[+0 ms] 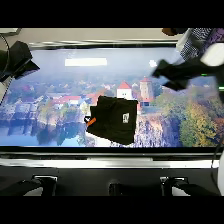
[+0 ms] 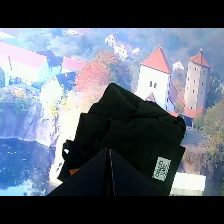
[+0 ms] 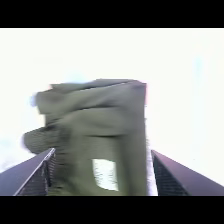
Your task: Fold the clothes and pants, and hang the long-sleeved shirts on hangers.
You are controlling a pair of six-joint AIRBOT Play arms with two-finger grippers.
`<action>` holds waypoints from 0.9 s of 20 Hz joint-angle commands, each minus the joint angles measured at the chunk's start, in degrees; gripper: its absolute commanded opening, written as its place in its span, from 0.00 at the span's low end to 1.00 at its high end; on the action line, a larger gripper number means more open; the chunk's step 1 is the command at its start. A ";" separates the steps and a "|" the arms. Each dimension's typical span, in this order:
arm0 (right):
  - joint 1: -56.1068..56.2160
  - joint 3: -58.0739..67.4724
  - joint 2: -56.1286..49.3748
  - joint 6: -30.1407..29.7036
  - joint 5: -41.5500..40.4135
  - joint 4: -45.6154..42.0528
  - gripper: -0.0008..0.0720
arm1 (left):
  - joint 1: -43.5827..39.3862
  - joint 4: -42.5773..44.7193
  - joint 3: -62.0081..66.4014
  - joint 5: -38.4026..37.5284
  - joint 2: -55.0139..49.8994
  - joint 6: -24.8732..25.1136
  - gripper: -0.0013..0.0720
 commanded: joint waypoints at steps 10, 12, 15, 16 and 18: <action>-1.62 -47.63 1.42 -38.03 -22.34 37.33 0.97 | 0.04 0.00 -0.02 0.15 -0.02 -0.04 0.04; 1.51 -48.39 0.24 -38.27 -26.97 37.09 0.97 | 0.04 0.02 -0.02 0.48 -0.02 -0.04 0.04; 5.44 -48.37 -3.45 -38.23 -32.33 38.93 0.96 | 0.04 0.02 -0.02 0.55 -0.02 -0.07 0.04; 6.56 -48.37 -4.72 -38.25 -33.42 40.04 0.96 | 0.04 0.02 -0.02 0.55 -0.02 -0.04 0.04; 8.76 -48.37 -6.80 -38.25 -35.47 41.59 0.94 | 0.04 0.02 -0.02 0.55 -0.02 -0.04 0.04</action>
